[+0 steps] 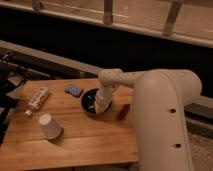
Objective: Push the ceramic bowl across the table
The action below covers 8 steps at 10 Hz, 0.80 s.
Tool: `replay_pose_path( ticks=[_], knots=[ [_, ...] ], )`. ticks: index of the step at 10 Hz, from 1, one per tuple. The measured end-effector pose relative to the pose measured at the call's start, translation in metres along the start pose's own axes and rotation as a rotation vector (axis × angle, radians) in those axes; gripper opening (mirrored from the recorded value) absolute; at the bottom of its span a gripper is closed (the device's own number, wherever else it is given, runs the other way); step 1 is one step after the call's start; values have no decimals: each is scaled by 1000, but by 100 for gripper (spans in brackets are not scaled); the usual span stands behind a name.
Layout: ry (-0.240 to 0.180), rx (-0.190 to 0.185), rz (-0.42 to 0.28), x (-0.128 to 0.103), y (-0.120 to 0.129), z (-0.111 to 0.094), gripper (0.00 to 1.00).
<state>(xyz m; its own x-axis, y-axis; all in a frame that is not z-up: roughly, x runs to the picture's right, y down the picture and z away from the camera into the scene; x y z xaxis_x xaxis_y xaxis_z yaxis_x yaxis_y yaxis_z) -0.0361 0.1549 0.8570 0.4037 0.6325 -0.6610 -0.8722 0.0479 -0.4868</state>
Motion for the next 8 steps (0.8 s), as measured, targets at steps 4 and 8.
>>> replay_pose_path(
  ticks=[4, 8],
  knots=[
    [67, 1, -4, 36, -1, -11, 20],
    [165, 21, -59, 61, 2, -19, 20]
  ],
)
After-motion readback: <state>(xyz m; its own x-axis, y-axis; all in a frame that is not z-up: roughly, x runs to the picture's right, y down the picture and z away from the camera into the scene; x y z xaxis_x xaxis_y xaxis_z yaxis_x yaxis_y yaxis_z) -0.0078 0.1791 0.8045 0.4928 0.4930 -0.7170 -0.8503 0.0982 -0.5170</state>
